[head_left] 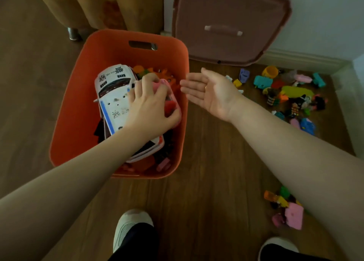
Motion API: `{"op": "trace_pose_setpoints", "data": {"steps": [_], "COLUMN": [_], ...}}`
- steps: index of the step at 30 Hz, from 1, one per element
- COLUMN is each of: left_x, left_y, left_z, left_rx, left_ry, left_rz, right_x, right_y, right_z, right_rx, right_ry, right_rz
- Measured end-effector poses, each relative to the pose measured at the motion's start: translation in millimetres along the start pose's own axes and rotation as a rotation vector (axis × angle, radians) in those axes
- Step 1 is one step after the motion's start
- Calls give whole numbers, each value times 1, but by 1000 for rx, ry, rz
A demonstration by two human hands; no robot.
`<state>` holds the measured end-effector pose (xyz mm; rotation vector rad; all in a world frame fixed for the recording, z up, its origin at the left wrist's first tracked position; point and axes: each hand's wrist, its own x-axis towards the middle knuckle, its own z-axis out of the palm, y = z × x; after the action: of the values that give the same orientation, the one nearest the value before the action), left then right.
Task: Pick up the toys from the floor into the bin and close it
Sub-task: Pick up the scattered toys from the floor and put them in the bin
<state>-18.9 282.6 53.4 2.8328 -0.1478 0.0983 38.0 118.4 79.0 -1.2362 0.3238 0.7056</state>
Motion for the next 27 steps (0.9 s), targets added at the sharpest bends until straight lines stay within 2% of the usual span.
{"op": "trace_pose_setpoints", "data": {"steps": [3,6,8,10,13,18,23,27], "left_x": [-4,-8,-9,-6,-4,-11,-25,-40], "left_y": [26,65,76,107,147,202,237,268], "left_z": [1,6,6,16,37,93,138,175], "left_rx": [-6,-59,-75,-67,46,238,380,376], "left_ry": [50,-13,-147,-350,-647,-853,-942,-1033], "left_rz": [59,242,386,529,631,817,937,867], "right_x": [-14,-31,-34,-50,-75,-121,-154,-166], "right_y": [-2,0,11,28,65,121,177,214], "right_z": [-29,-70,-86,-123,-179,-271,-322,-342], "right_rx": [26,-37,-206,-442,-753,-1361,-1584,-1652], "right_ry": [-44,-39,39,189,303,207,92,42], "right_rz": [-8,-8,13,43,79,227,377,348]}}
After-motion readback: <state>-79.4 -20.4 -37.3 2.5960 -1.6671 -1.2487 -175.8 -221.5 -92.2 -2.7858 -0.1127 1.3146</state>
